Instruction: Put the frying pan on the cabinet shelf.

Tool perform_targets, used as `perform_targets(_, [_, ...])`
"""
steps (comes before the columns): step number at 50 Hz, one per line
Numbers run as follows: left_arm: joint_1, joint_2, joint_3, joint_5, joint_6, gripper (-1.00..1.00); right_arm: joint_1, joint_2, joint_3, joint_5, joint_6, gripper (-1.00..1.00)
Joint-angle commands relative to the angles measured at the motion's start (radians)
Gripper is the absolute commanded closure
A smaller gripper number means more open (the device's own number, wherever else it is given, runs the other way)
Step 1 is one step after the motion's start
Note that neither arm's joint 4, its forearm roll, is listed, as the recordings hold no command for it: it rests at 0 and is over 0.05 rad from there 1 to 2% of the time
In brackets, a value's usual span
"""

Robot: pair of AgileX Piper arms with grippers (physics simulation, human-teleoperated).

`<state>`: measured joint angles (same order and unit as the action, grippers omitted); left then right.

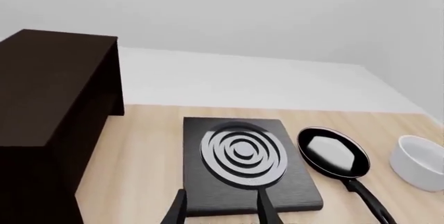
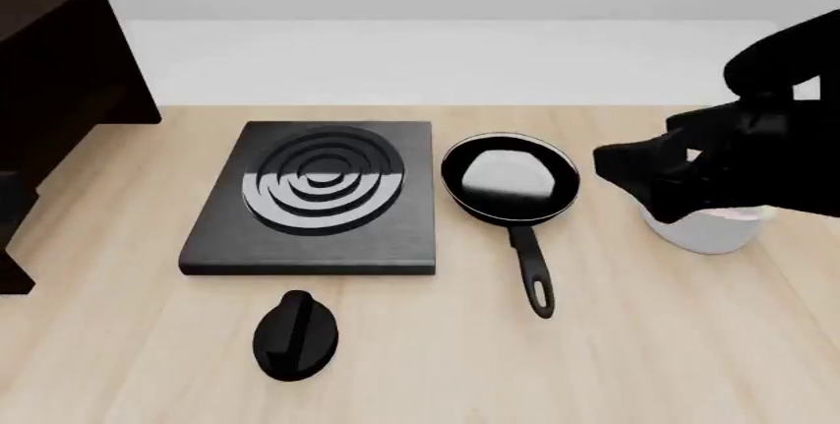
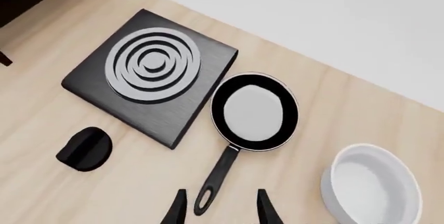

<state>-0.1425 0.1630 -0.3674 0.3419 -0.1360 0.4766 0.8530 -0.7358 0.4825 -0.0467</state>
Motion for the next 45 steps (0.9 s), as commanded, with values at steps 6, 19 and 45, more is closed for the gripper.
perform_targets(6, [-0.006, 0.000, 0.007, -0.003, -0.002, -1.00, 0.068, 0.163, -0.028, 0.022, 0.111, -1.00])
perform_targets(19, [-0.016, 0.005, 0.011, -0.005, 0.007, -1.00, 0.058, 0.280, -0.030, -0.039, 0.087, -1.00])
perform_targets(45, [-0.038, 0.011, 0.039, -0.031, 0.017, -1.00, 0.013, 0.497, 0.009, -0.229, 0.070, -1.00])
